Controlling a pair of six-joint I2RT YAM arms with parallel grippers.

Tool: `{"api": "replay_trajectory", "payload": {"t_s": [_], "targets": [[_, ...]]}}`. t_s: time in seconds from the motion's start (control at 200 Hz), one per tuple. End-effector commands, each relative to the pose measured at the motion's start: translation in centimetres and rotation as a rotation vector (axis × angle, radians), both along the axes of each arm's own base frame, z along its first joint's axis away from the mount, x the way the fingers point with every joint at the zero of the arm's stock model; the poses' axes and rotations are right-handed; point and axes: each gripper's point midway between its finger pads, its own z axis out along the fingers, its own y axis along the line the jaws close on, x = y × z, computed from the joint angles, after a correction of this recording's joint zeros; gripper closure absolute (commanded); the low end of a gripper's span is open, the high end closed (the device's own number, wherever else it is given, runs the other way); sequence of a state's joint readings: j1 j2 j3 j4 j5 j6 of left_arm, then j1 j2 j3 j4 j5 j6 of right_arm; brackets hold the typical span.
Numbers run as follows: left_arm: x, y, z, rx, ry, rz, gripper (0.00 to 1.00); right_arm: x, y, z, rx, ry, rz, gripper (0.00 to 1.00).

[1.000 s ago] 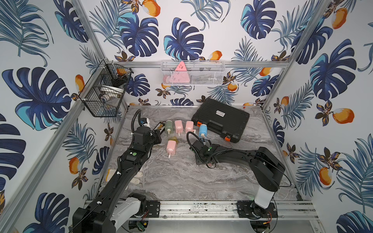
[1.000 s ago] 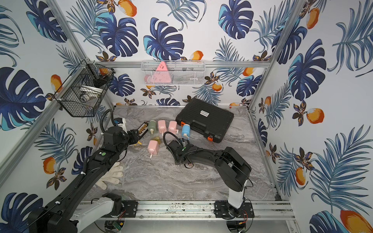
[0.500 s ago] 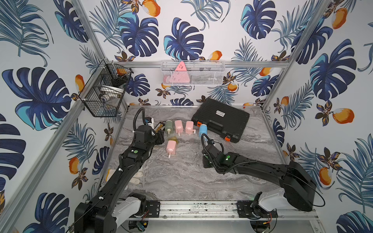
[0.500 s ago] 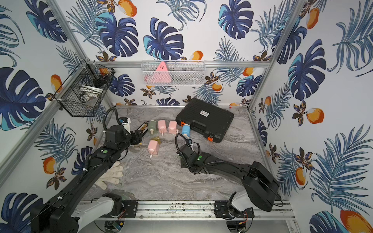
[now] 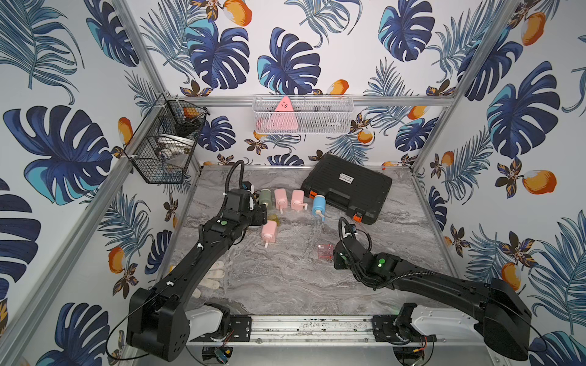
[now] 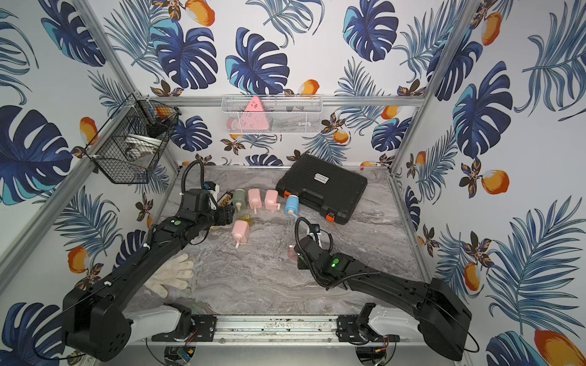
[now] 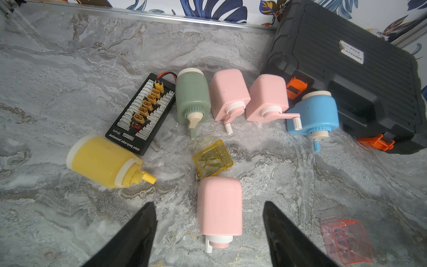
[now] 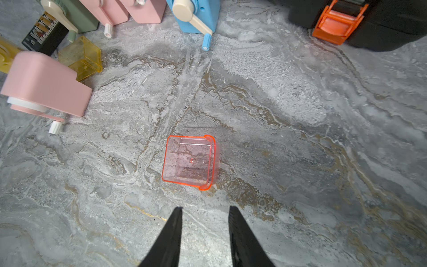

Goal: Put the tray back into the pencil sharpener
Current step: Place the container at the center of the board, then pick up the pencil sharpener from the center of the board.

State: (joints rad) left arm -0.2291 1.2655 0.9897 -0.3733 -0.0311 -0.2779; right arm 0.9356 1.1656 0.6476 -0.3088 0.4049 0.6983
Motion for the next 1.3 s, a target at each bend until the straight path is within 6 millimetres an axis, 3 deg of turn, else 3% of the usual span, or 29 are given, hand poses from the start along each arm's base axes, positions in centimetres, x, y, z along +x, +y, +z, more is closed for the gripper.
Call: {"api": "replay_trajectory", "payload": {"t_s": [0.0, 0.325, 0.681, 1.036, 1.296], "targets": [[-1.4, 0.4, -1.6, 0.052, 0.114, -0.001, 0.23, 0.2, -0.5, 0.2, 0.008, -0.02, -0.029, 0.63], [-2.9, -1.4, -4.4, 0.17, 0.197, -0.066, 0.23, -0.2, -1.1, -0.4, 0.013, -0.028, -0.033, 0.62], [-2.4, -4.2, -7.1, 0.293, 0.268, -0.143, 0.18, -0.5, -2.3, 0.2, 0.015, -0.056, -0.045, 0.6], [-1.2, -4.1, -9.0, 0.352, 0.313, -0.134, 0.12, -0.8, -2.9, 0.3, 0.019, -0.062, -0.049, 0.59], [-0.5, -4.2, -10.8, 0.281, 0.367, -0.127, 0.17, -0.8, -3.0, 0.5, 0.023, -0.066, -0.049, 0.59]]}}
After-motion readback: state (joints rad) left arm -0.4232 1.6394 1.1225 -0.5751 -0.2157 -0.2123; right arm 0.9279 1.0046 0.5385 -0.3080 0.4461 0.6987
